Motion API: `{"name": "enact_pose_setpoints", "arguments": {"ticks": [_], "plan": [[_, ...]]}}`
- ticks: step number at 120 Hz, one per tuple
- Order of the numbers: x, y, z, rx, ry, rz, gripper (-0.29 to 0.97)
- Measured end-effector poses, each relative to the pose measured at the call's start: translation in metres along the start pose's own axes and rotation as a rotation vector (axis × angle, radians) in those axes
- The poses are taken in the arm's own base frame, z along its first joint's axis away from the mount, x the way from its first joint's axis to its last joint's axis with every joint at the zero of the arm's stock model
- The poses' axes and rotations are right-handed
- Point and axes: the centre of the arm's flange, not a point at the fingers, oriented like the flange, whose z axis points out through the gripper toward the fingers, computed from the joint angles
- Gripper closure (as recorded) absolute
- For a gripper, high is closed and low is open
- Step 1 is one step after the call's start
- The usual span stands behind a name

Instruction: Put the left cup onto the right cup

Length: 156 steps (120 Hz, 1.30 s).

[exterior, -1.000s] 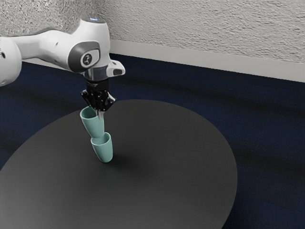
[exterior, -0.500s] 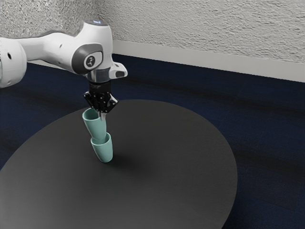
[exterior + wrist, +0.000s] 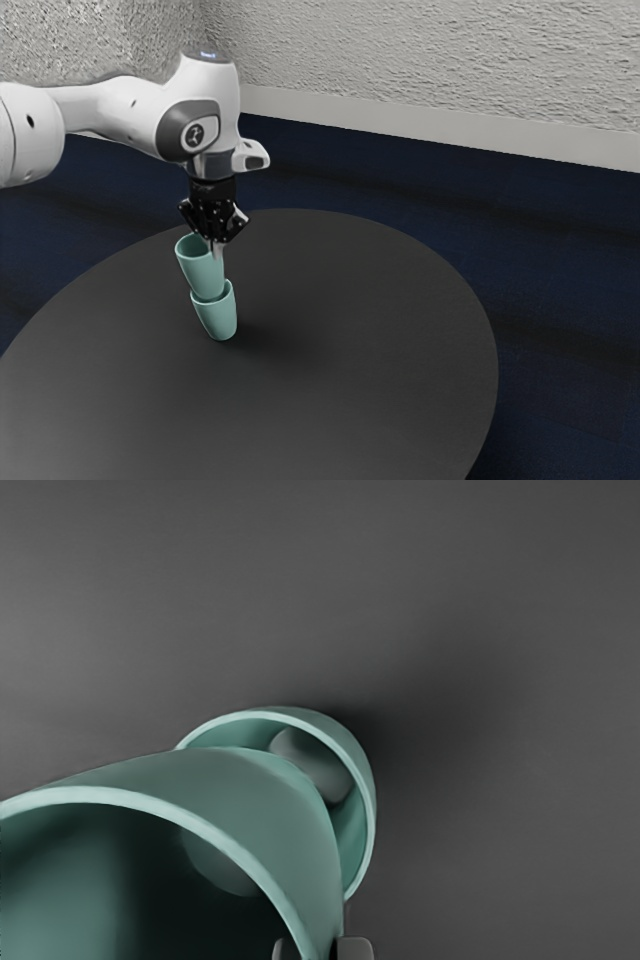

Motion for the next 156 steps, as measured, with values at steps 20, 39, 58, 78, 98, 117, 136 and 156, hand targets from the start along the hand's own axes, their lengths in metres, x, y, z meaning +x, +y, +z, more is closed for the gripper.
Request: {"name": "enact_pose_setpoints", "arguments": {"ticks": [20,39,58,78,98,117,136,156], "plan": [[0.003,0.0,0.001,-0.001,-0.001,-0.001,0.75],[0.003,0.0,0.001,-0.003,0.0,0.0,0.68],[0.003,0.0,0.001,-0.003,-0.002,0.0,0.6],[0.003,0.0,0.002,-0.003,-0.004,0.001,0.54],[0.002,0.0,0.001,-0.003,-0.004,0.003,0.47],[0.001,0.001,-0.001,-0.003,-0.003,0.007,0.37],[-0.001,0.003,-0.005,-0.002,0.001,0.01,0.25],[-0.004,0.002,-0.013,-0.003,0.009,0.011,0.17]]}}
